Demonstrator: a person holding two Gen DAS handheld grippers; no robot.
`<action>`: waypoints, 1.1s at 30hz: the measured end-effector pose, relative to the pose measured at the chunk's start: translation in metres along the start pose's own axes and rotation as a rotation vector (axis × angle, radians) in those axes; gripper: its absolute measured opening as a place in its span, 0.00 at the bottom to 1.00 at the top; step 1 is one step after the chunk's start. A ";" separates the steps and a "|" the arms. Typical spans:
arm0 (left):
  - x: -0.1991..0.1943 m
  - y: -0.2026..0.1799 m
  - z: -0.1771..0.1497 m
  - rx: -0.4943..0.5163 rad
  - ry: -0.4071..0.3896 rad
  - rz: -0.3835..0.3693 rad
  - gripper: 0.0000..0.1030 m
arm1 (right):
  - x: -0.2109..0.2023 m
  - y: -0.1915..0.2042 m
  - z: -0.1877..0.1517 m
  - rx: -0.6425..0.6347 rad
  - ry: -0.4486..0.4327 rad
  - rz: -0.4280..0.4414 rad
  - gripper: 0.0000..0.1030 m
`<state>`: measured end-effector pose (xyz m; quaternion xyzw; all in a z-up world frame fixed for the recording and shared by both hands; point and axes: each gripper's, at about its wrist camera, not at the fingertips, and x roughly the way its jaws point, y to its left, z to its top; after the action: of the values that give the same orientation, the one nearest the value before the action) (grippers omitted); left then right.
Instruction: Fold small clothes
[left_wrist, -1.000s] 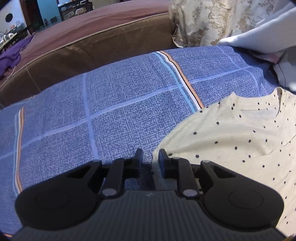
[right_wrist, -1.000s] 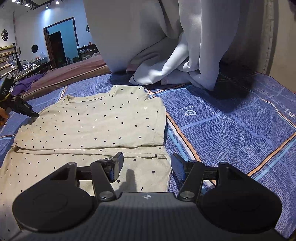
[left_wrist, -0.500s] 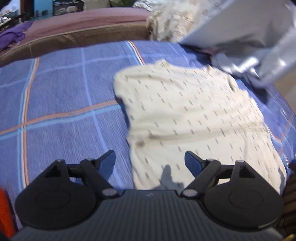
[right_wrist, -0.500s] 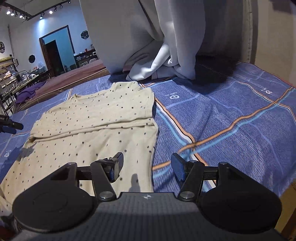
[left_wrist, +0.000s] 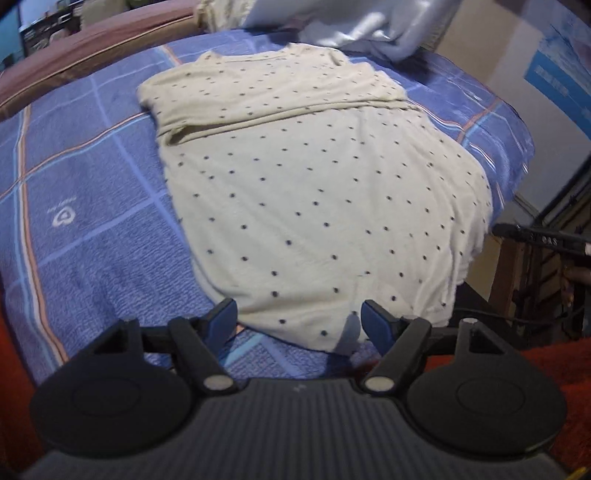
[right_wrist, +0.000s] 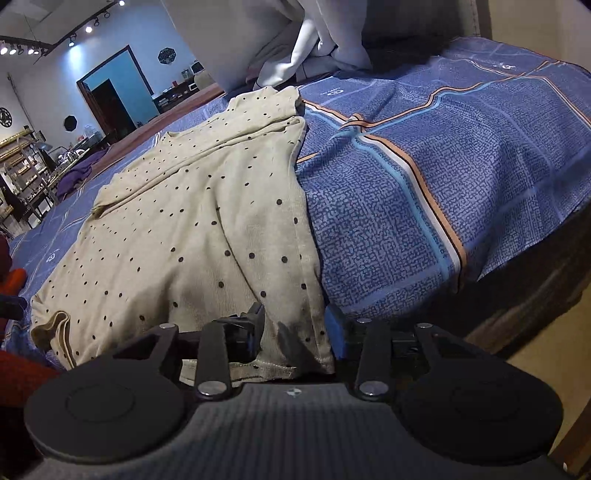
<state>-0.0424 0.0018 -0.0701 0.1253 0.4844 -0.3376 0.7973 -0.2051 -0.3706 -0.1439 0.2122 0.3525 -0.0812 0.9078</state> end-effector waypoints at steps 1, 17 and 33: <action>0.001 -0.009 0.000 0.040 0.021 -0.011 0.70 | 0.001 -0.002 0.002 0.000 -0.002 -0.004 0.63; 0.044 -0.052 -0.010 0.332 0.096 0.168 0.14 | 0.000 -0.012 -0.007 0.068 -0.020 0.034 0.64; 0.033 -0.011 -0.003 0.115 0.081 0.020 0.10 | 0.027 -0.022 -0.016 0.036 0.101 0.159 0.02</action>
<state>-0.0423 -0.0187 -0.0988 0.1892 0.4947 -0.3517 0.7718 -0.2010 -0.3832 -0.1801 0.2593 0.3783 -0.0045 0.8886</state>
